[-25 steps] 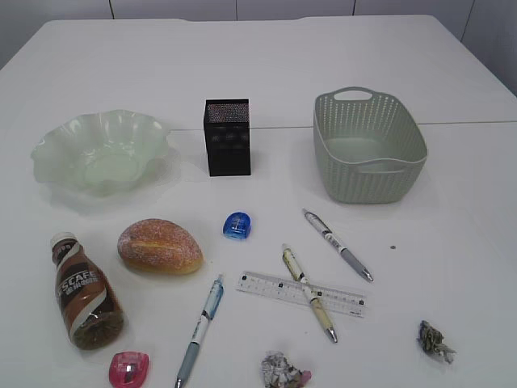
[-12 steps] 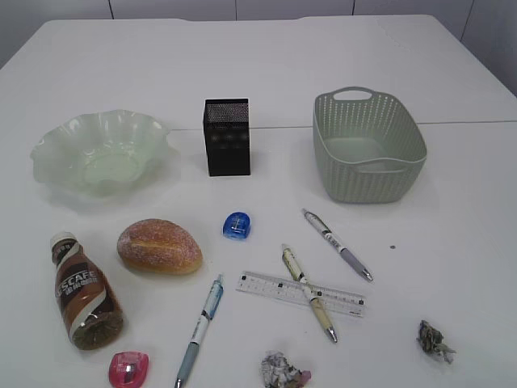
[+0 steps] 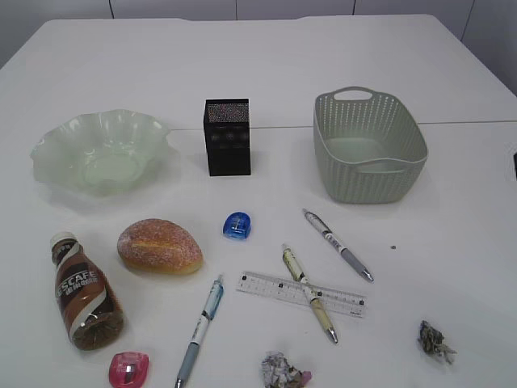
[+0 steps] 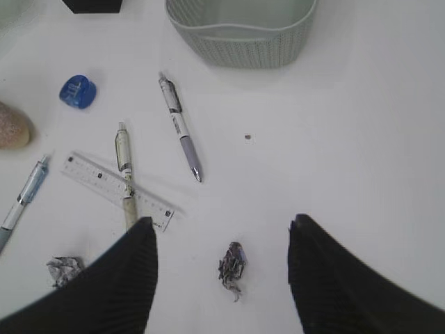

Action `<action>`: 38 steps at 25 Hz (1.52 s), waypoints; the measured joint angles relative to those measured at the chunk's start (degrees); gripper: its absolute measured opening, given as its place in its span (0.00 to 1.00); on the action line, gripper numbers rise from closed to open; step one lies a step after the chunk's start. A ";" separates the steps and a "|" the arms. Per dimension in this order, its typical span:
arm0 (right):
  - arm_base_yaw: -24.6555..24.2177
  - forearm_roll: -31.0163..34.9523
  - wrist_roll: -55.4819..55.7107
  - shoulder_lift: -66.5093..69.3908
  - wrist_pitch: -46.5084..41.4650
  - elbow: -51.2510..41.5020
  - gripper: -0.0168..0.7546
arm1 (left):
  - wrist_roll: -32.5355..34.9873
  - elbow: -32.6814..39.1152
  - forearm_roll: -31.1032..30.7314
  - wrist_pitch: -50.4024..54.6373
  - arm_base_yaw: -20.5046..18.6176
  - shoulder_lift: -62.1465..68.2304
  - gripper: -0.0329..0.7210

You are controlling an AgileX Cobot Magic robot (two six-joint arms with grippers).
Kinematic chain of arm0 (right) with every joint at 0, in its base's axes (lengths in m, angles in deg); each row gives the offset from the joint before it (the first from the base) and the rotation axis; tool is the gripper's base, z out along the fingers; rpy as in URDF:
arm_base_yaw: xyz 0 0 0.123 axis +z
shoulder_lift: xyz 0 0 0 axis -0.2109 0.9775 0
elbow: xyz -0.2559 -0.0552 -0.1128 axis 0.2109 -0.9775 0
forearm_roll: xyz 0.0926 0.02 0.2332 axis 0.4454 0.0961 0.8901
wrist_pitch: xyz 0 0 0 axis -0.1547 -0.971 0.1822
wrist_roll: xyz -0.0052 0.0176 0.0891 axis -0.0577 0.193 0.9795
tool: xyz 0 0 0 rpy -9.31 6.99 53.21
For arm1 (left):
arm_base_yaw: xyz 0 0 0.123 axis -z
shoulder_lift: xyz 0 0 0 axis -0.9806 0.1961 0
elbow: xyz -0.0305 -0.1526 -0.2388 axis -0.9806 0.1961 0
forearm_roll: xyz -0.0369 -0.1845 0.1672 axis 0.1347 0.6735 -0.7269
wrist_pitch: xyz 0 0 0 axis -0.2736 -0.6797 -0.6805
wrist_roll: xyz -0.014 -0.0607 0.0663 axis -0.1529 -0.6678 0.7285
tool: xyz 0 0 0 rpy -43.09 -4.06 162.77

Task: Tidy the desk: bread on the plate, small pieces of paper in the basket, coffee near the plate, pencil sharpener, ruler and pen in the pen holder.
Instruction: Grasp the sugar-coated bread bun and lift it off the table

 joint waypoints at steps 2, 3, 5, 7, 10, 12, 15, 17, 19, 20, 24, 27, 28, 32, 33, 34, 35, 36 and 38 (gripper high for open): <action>0.00 0.00 -0.21 2.16 -0.22 0.54 0.59 | 0.50 -3.52 0.94 -0.12 0.25 4.00 0.60; 0.00 0.00 -0.51 2.79 -0.38 0.54 0.59 | 0.76 -5.27 0.94 -0.12 0.79 5.67 0.60; -0.09 -0.09 -1.52 3.75 -1.17 0.54 0.59 | 1.31 -10.12 0.46 0.08 2.56 10.14 0.60; -0.09 -0.09 -2.48 4.19 -1.43 0.54 0.59 | 1.53 -15.10 -0.91 1.05 4.99 15.16 0.60; -0.09 -0.09 -2.99 4.17 -1.43 0.54 0.59 | 1.56 -22.51 -1.88 4.20 8.39 25.07 0.60; -0.09 -0.09 -3.24 4.21 -1.43 0.54 0.59 | 1.80 -26.90 -2.12 6.58 10.71 31.15 0.60; -0.22 -0.09 -3.23 4.21 -1.43 0.54 0.59 | 2.02 -31.97 -2.87 9.04 14.56 39.38 0.60; -0.22 -0.09 -3.27 4.21 -1.51 0.54 0.59 | 2.15 -34.63 -4.59 9.95 17.45 44.33 0.60; -0.22 -0.09 -3.27 4.21 -1.55 0.54 0.59 | 3.44 -36.94 -6.19 10.86 19.76 48.37 0.60; -0.22 -0.09 -3.36 4.21 -1.65 0.54 0.59 | 5.19 -37.67 -6.75 11.14 20.70 50.40 0.60; -0.22 -0.09 -3.36 4.21 -1.65 0.54 0.59 | 15.27 -38.73 -4.76 12.97 22.37 56.69 0.60; -0.22 -0.09 -3.64 4.21 -1.65 0.54 0.59 | 24.83 -38.73 -2.94 14.21 22.99 59.80 0.60; -0.22 -0.09 -3.64 4.21 -1.65 0.54 0.59 | 28.72 -38.73 -2.76 14.21 23.21 60.54 0.60; -0.22 -0.09 -3.68 4.21 -1.65 0.54 0.59 | 44.44 -38.86 -3.02 13.83 23.34 62.93 0.59; -0.22 -0.09 -3.68 4.21 -1.65 0.54 0.59 | 46.22 -38.96 -3.88 13.54 23.34 63.31 0.59; -0.22 -0.09 -3.68 4.21 -1.65 0.54 0.59 | 47.54 -38.96 -5.07 13.10 23.34 63.64 0.58; -0.22 -0.09 -3.78 4.21 -1.65 0.54 0.59 | 48.33 -39.09 -6.39 12.45 23.34 64.04 0.56; -0.22 -0.09 -3.78 4.21 -1.65 0.54 0.59 | 48.98 -39.09 -7.54 11.86 23.34 64.30 0.55; -0.22 -0.09 -3.82 4.21 -1.65 0.54 0.59 | 51.76 -39.13 -9.73 10.68 23.34 64.90 0.52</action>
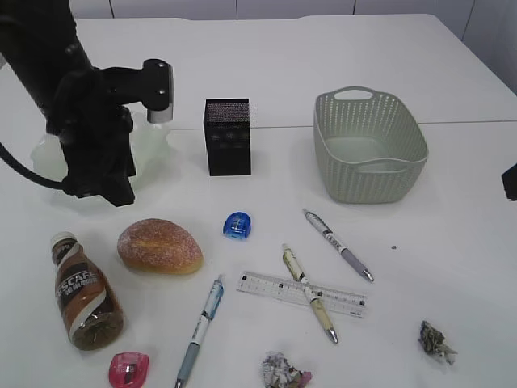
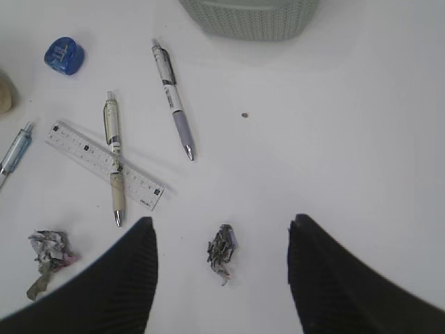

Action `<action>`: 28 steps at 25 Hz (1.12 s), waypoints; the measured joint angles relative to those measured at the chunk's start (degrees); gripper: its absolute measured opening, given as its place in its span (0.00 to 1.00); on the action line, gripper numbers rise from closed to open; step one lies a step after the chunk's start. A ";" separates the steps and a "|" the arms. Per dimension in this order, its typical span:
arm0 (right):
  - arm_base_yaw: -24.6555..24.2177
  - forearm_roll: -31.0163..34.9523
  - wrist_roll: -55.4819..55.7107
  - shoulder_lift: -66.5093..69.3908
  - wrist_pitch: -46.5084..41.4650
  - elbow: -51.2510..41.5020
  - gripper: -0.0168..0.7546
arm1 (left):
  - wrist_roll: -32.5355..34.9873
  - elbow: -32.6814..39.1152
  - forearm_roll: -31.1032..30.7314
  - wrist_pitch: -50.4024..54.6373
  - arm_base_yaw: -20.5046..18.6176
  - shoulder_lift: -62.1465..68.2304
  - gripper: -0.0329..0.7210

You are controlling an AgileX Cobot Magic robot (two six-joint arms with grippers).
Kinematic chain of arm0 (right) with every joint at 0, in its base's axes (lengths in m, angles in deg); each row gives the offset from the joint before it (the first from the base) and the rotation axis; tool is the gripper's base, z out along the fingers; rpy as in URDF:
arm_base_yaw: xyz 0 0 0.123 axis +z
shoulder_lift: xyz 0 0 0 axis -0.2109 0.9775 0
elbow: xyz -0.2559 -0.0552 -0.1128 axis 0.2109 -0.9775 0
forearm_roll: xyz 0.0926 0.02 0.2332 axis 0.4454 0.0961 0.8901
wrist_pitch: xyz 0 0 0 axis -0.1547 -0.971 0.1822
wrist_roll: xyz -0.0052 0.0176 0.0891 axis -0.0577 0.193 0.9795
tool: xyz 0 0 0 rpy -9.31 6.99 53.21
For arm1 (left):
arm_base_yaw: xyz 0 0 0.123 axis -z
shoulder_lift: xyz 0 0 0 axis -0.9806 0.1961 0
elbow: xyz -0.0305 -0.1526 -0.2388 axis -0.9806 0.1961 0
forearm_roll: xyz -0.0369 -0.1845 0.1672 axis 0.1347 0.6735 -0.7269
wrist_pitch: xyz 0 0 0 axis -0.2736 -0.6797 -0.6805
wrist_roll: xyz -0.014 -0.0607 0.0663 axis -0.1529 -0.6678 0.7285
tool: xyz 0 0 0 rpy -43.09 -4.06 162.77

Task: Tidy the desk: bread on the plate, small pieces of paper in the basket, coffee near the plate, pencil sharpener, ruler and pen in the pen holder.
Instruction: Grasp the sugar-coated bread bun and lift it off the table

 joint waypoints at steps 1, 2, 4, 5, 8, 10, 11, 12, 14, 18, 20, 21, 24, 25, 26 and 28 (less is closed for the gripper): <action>0.00 0.00 0.00 0.00 0.00 0.00 0.59 | 2.43 -0.09 -0.53 -0.67 0.00 0.47 0.51; 0.00 0.00 0.00 0.00 0.00 0.00 0.59 | 4.62 -0.09 -0.78 -1.40 0.00 0.85 0.50; 0.00 -0.04 0.00 0.00 0.00 0.00 0.59 | 8.22 -0.09 -0.56 -3.60 0.00 1.82 0.50; 0.00 -0.04 -0.09 0.00 0.00 0.00 0.59 | 9.19 -0.09 0.06 -4.54 0.00 2.31 0.50; 0.00 -0.04 -0.23 0.00 0.00 0.00 0.59 | 12.24 -0.09 3.38 -4.89 0.00 3.96 0.49; 0.00 -0.04 -0.36 0.00 0.00 0.00 0.59 | 15.25 -0.09 5.22 -4.42 0.00 4.64 0.49; 0.00 -0.04 -0.40 0.00 0.00 0.00 0.59 | 16.96 -0.09 5.92 -4.14 0.00 4.96 0.49; 0.00 -0.04 -0.50 0.00 0.00 0.00 0.59 | 18.14 -0.09 6.40 -3.91 0.00 5.23 0.49; 0.00 -0.04 -0.50 0.00 0.00 0.00 0.59 | 19.78 -0.09 6.91 -3.67 0.00 5.78 0.49; 0.00 -0.04 -0.50 0.00 0.00 0.00 0.59 | 20.43 -0.09 7.63 -3.42 0.00 7.04 0.50; 0.00 -0.04 -0.63 0.00 0.00 0.00 0.59 | 20.43 -0.09 7.95 -4.14 0.00 7.61 0.55; 0.00 -0.04 -0.63 0.00 0.00 0.00 0.59 | 20.43 -0.09 8.30 -4.81 0.00 7.87 0.59; 0.00 -0.04 -0.86 0.00 0.00 0.00 0.59 | 20.43 -0.09 8.95 -6.54 0.00 7.99 0.71; 0.00 -0.04 -0.89 0.00 0.00 0.00 0.59 | 20.43 -0.09 9.17 -6.68 0.00 7.99 0.73; 0.00 -0.04 -0.89 0.00 0.00 0.00 0.59 | 20.43 -0.09 9.17 -6.68 0.00 7.99 0.74; 0.00 -0.04 -0.89 0.00 0.00 0.00 0.59 | 20.43 -0.09 9.70 -6.68 -0.21 8.11 0.75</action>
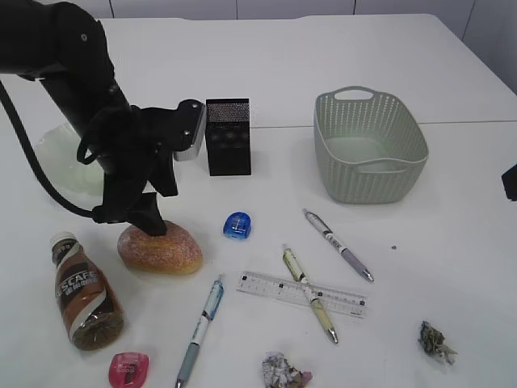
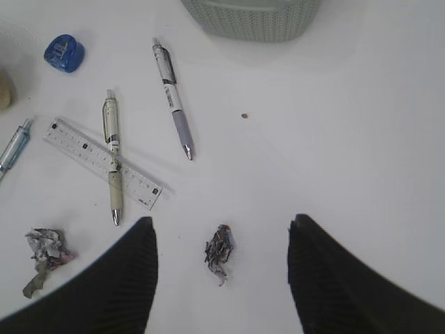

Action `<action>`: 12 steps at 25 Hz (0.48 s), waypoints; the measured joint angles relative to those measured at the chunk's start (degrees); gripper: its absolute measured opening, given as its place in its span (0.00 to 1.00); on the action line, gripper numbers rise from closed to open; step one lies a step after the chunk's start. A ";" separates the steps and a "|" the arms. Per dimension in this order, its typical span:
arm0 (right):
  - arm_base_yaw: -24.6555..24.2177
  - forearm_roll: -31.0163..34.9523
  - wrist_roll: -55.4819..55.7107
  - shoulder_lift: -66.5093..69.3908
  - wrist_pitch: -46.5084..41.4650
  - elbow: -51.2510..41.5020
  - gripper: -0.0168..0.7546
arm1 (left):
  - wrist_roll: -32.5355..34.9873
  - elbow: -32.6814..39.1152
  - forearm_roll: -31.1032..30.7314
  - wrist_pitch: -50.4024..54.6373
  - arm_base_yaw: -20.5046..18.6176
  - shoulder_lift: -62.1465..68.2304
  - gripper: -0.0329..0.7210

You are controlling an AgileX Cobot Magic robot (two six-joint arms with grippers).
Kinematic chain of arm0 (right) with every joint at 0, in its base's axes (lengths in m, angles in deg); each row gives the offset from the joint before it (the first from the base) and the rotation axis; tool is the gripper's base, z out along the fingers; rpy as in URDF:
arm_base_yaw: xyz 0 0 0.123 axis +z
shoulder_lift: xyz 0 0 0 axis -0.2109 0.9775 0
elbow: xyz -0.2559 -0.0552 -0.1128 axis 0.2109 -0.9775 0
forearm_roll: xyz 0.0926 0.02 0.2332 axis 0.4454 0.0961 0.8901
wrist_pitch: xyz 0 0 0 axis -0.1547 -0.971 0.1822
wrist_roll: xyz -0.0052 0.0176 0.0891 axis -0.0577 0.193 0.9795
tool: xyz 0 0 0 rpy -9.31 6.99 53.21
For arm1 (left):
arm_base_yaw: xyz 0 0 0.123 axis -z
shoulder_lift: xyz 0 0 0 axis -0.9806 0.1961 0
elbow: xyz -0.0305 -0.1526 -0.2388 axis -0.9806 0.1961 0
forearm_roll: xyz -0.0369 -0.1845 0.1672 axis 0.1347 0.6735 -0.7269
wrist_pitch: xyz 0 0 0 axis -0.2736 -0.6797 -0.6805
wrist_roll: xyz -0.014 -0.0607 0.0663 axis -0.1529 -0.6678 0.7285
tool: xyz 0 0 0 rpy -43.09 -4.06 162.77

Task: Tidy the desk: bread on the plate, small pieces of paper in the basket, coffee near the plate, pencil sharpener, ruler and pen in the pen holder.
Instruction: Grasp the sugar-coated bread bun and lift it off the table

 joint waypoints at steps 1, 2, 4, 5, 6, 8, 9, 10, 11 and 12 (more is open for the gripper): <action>0.00 0.00 0.00 0.00 0.00 0.00 0.59 | 0.00 0.00 0.45 0.30 -0.30 0.37 0.75; 0.00 0.00 0.00 0.00 0.00 0.00 0.59 | 0.00 0.00 0.82 0.41 -0.55 0.84 0.75; 0.00 0.00 0.00 0.00 0.00 0.00 0.59 | 0.00 0.00 1.05 0.53 -1.07 1.77 0.75; 0.00 0.00 0.00 0.00 0.00 0.00 0.59 | 0.00 0.00 1.05 0.53 -1.30 2.18 0.75; 0.00 0.00 0.00 0.00 0.00 0.00 0.59 | 0.00 0.00 1.05 0.53 -1.44 2.63 0.75; 0.00 0.00 0.00 0.00 0.00 0.00 0.59 | 0.00 0.00 1.22 0.53 -1.57 3.52 0.75; 0.00 0.00 -0.04 0.10 0.00 0.00 0.59 | 0.00 0.00 1.85 0.53 -1.57 4.05 0.75; 0.00 0.00 -0.04 0.35 0.00 0.00 0.59 | 0.00 0.00 2.48 0.53 -1.57 4.50 0.75; 0.00 0.00 -0.04 0.66 0.00 0.00 0.59 | 0.00 0.00 2.88 0.53 -1.57 5.02 0.75; 0.00 0.00 -0.04 1.13 0.00 0.00 0.59 | 0.00 0.00 3.28 0.53 -1.57 5.69 0.75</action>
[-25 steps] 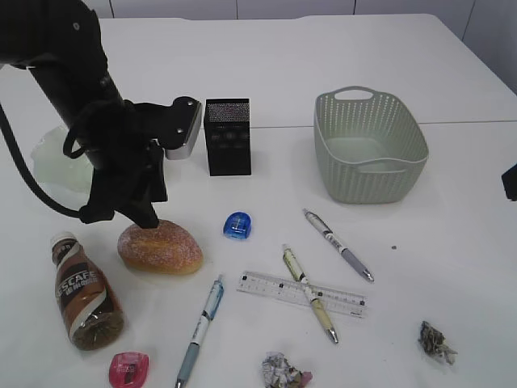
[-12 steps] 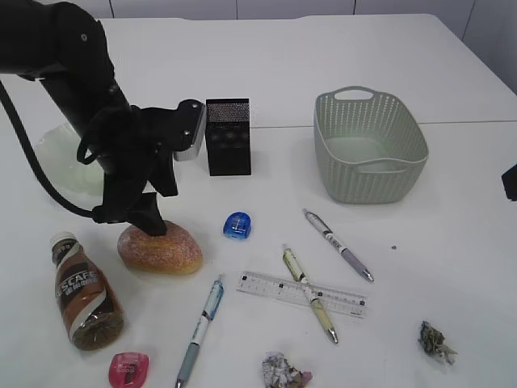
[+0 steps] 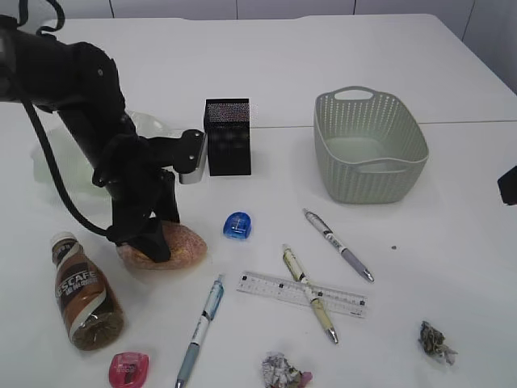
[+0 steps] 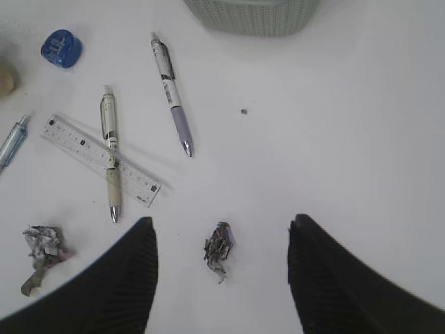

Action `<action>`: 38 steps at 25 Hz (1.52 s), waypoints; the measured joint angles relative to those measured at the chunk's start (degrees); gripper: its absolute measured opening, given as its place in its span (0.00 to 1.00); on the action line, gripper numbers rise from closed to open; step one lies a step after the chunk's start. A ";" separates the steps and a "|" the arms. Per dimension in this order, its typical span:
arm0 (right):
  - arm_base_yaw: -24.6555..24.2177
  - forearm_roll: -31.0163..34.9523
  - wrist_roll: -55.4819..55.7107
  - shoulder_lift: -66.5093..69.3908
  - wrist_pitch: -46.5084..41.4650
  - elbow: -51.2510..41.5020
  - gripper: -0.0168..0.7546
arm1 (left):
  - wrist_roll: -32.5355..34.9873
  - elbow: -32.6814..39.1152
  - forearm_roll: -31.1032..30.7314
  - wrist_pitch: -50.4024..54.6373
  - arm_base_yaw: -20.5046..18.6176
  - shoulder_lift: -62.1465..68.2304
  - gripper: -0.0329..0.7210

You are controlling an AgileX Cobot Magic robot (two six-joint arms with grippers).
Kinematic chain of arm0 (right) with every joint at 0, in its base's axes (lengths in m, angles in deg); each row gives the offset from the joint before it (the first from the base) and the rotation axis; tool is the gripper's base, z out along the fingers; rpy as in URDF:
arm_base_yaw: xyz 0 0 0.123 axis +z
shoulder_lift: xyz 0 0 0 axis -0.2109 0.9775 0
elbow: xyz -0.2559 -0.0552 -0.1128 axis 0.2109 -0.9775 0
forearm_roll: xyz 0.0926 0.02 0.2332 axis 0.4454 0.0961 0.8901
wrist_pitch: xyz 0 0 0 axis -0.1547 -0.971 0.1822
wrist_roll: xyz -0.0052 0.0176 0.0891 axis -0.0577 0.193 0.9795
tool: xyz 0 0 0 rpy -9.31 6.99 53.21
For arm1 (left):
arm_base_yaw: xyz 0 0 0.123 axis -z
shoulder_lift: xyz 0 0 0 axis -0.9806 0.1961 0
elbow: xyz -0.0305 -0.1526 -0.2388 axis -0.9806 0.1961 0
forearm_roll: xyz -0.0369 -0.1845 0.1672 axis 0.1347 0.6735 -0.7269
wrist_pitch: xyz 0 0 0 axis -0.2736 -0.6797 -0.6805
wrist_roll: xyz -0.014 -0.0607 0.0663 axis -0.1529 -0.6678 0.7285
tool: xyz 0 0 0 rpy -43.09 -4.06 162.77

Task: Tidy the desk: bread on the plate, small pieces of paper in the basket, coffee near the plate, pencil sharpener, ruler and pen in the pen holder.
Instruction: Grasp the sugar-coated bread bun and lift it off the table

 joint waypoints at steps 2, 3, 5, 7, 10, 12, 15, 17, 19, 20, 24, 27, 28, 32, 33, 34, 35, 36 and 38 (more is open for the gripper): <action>0.00 0.00 0.00 0.58 0.00 0.00 0.59 | 0.00 -0.13 0.41 0.00 0.00 0.90 0.72; 0.00 0.00 0.00 0.67 0.00 0.00 0.59 | 0.00 -0.40 0.55 0.00 0.00 1.03 0.70; 0.00 0.00 -0.09 0.67 0.00 0.00 0.59 | 0.00 -0.48 0.70 0.00 -0.12 1.26 0.64; 0.00 0.00 -0.09 0.67 0.00 0.00 0.59 | 0.00 -0.61 0.79 -0.25 -0.12 1.53 0.56; 0.00 0.00 -0.09 0.71 0.00 0.00 0.59 | 0.00 -0.72 0.79 -0.28 -0.12 1.62 0.44; 0.00 0.00 -0.09 0.71 0.00 0.00 0.59 | 0.00 -0.72 0.79 -0.14 -0.21 1.62 0.35; 0.00 0.00 -0.09 0.71 0.00 0.00 0.59 | 0.00 -0.94 1.05 0.85 -0.24 1.67 0.26; 0.00 0.00 -0.09 0.71 0.00 0.00 0.59 | 0.00 -0.93 2.55 3.10 -0.24 1.76 0.24; 0.00 0.00 -0.09 0.71 0.00 0.00 0.59 | 0.00 -0.93 4.58 4.88 -0.24 1.76 0.23; 0.00 0.00 -0.09 0.81 0.00 0.00 0.59 | 0.00 -0.83 5.20 4.98 -0.24 1.48 0.23; 0.00 0.00 -0.13 0.81 0.00 0.00 0.59 | 0.00 -0.74 5.64 4.61 -0.24 -3.37 0.23; 0.00 0.00 -0.13 0.81 0.00 0.00 0.59 | 0.00 -0.74 5.64 2.11 -0.47 -8.25 0.22; 0.00 0.00 -0.13 0.81 0.00 0.00 0.59 | 0.00 -0.74 5.64 0.40 -0.86 -9.37 0.22; 0.00 0.00 -0.13 0.81 0.00 0.00 0.59 | -4.04 -0.74 7.00 -8.46 -4.55 -12.48 0.22; 0.00 0.11 -0.13 0.81 0.00 0.00 0.59 | -5.90 -0.74 8.19 -10.71 -5.91 -12.62 0.22; 0.00 0.11 -0.13 0.81 0.00 0.00 0.59 | -7.69 -0.74 9.41 -12.36 -7.58 -12.62 0.22; 0.00 0.11 -0.13 0.81 0.00 0.00 0.59 | -9.26 -0.70 11.28 -14.01 -9.18 -12.62 0.22; 0.00 0.11 -0.13 0.81 0.00 0.00 0.59 | -10.12 -0.61 13.61 -15.47 -10.53 -12.62 0.22; 0.00 0.11 -0.13 0.81 0.00 0.00 0.59 | -11.17 -0.61 19.38 -18.76 -13.30 -12.62 0.22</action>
